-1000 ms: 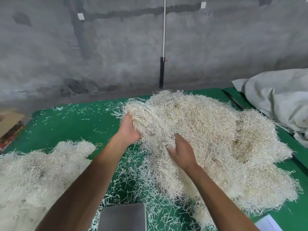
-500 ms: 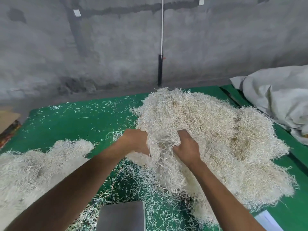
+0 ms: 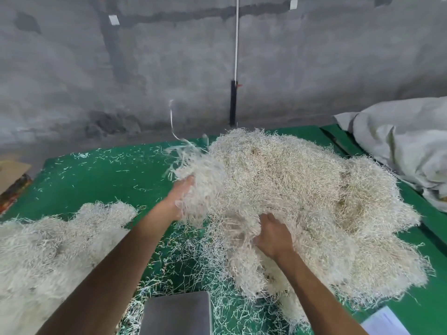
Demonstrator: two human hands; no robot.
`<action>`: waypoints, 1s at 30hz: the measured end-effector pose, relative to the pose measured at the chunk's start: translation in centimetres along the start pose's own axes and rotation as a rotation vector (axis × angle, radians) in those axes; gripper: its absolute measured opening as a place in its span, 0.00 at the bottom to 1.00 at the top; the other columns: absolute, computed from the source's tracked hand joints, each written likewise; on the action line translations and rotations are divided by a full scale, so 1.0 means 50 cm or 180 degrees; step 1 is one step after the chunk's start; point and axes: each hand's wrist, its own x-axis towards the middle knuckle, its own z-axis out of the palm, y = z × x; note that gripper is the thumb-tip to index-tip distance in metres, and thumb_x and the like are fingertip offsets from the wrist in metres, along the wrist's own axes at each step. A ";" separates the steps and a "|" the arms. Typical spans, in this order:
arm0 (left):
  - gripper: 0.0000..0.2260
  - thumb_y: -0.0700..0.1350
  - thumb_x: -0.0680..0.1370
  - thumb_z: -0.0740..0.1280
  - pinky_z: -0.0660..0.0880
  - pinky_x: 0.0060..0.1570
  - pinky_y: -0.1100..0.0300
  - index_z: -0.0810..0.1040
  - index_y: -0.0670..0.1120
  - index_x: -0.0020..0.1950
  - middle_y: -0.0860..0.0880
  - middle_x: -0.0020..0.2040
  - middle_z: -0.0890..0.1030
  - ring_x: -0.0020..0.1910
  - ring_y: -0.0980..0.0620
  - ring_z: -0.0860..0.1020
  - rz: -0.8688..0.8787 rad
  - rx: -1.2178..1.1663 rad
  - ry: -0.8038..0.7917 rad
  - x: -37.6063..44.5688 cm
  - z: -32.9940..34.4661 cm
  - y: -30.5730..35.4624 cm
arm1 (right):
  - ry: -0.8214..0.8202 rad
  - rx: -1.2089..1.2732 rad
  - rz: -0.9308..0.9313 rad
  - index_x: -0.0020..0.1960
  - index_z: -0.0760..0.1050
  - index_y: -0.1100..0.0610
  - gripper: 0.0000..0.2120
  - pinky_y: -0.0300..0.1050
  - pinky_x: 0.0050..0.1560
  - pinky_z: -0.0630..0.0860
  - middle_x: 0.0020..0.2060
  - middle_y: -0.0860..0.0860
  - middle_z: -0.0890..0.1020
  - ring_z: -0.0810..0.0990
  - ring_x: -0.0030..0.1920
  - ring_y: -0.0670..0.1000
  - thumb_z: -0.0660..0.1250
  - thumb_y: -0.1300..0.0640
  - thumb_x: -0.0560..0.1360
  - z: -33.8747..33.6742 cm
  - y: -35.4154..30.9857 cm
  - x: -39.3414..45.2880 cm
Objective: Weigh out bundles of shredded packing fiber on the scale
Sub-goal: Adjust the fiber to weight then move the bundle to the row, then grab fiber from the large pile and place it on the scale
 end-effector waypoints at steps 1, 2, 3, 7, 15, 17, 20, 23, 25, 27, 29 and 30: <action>0.22 0.50 0.84 0.58 0.61 0.74 0.39 0.63 0.48 0.79 0.45 0.78 0.63 0.76 0.38 0.62 0.0125 0.0206 -0.0110 0.007 0.007 -0.015 | 0.0205 -0.0020 -0.0165 0.64 0.73 0.57 0.20 0.45 0.54 0.78 0.54 0.51 0.79 0.75 0.47 0.50 0.71 0.52 0.75 -0.023 -0.019 0.005; 0.26 0.53 0.83 0.60 0.61 0.73 0.39 0.61 0.48 0.80 0.47 0.77 0.64 0.76 0.38 0.62 0.0055 0.0335 -0.0117 -0.008 0.006 -0.016 | 0.0417 -0.0052 -0.0341 0.60 0.74 0.56 0.18 0.48 0.57 0.78 0.51 0.50 0.79 0.75 0.47 0.51 0.71 0.47 0.76 -0.045 -0.037 0.008; 0.29 0.56 0.82 0.62 0.62 0.72 0.38 0.59 0.46 0.80 0.47 0.74 0.66 0.75 0.37 0.63 0.0056 0.0324 0.0001 -0.008 0.011 -0.024 | 0.0585 -0.0098 -0.0511 0.60 0.75 0.55 0.21 0.52 0.61 0.77 0.51 0.50 0.79 0.76 0.50 0.52 0.70 0.41 0.77 -0.068 -0.056 0.008; 0.35 0.58 0.80 0.65 0.62 0.71 0.39 0.55 0.42 0.79 0.41 0.77 0.64 0.74 0.37 0.64 -0.0002 0.0324 0.0144 -0.044 -0.007 -0.047 | 0.0087 0.0045 -0.0644 0.72 0.73 0.51 0.37 0.55 0.74 0.62 0.69 0.52 0.76 0.72 0.70 0.55 0.69 0.28 0.72 -0.151 -0.125 -0.012; 0.36 0.58 0.79 0.65 0.62 0.72 0.43 0.53 0.45 0.80 0.43 0.78 0.62 0.75 0.40 0.63 -0.0009 0.0750 0.0189 -0.130 -0.081 -0.152 | -0.0820 0.1720 -0.0968 0.83 0.55 0.52 0.53 0.58 0.73 0.71 0.80 0.52 0.64 0.70 0.75 0.56 0.78 0.36 0.69 -0.157 -0.276 -0.119; 0.34 0.60 0.79 0.64 0.64 0.70 0.45 0.58 0.46 0.79 0.43 0.77 0.63 0.73 0.43 0.66 -0.0002 0.0725 -0.0061 -0.152 -0.100 -0.182 | -0.0942 0.1732 -0.1126 0.85 0.45 0.50 0.57 0.57 0.79 0.60 0.83 0.53 0.53 0.58 0.81 0.54 0.79 0.40 0.71 -0.105 -0.319 -0.152; 0.20 0.53 0.80 0.64 0.68 0.65 0.54 0.70 0.51 0.72 0.44 0.73 0.70 0.63 0.53 0.72 0.0345 0.0827 -0.0845 -0.180 -0.159 -0.235 | -0.0570 0.1671 -0.1043 0.84 0.51 0.51 0.49 0.51 0.76 0.59 0.82 0.54 0.60 0.62 0.79 0.53 0.77 0.46 0.74 -0.030 -0.344 -0.182; 0.14 0.52 0.78 0.71 0.73 0.67 0.49 0.76 0.52 0.62 0.45 0.64 0.78 0.65 0.45 0.77 0.0159 0.0113 -0.1360 -0.200 -0.217 -0.291 | -0.0466 0.1663 -0.0379 0.83 0.54 0.55 0.45 0.45 0.55 0.78 0.62 0.55 0.80 0.83 0.47 0.46 0.76 0.46 0.76 0.013 -0.333 -0.205; 0.12 0.49 0.80 0.69 0.81 0.55 0.53 0.78 0.49 0.62 0.45 0.59 0.83 0.56 0.45 0.83 0.0195 -0.0427 -0.0898 -0.208 -0.242 -0.331 | -0.0463 0.1571 0.0104 0.83 0.54 0.58 0.46 0.38 0.35 0.72 0.43 0.52 0.80 0.71 0.29 0.41 0.73 0.41 0.77 0.026 -0.313 -0.224; 0.08 0.43 0.81 0.67 0.83 0.45 0.55 0.80 0.42 0.59 0.40 0.54 0.85 0.47 0.45 0.86 0.0190 -0.0872 -0.0102 -0.218 -0.263 -0.378 | -0.0301 0.1269 0.0234 0.83 0.54 0.61 0.51 0.34 0.23 0.66 0.32 0.48 0.74 0.67 0.24 0.42 0.66 0.29 0.75 0.037 -0.302 -0.249; 0.07 0.42 0.81 0.67 0.83 0.45 0.55 0.79 0.40 0.57 0.39 0.51 0.84 0.46 0.44 0.86 0.0128 -0.1054 0.0268 -0.233 -0.277 -0.426 | -0.0219 0.1015 0.0088 0.82 0.54 0.63 0.61 0.33 0.17 0.61 0.27 0.47 0.70 0.66 0.21 0.42 0.55 0.17 0.69 0.051 -0.317 -0.276; 0.08 0.43 0.81 0.66 0.82 0.48 0.54 0.79 0.41 0.58 0.41 0.51 0.84 0.48 0.45 0.85 0.0135 -0.0968 0.0266 -0.242 -0.277 -0.452 | -0.0268 0.0943 0.0030 0.82 0.54 0.63 0.65 0.33 0.16 0.62 0.26 0.46 0.70 0.67 0.21 0.42 0.51 0.13 0.65 0.065 -0.328 -0.290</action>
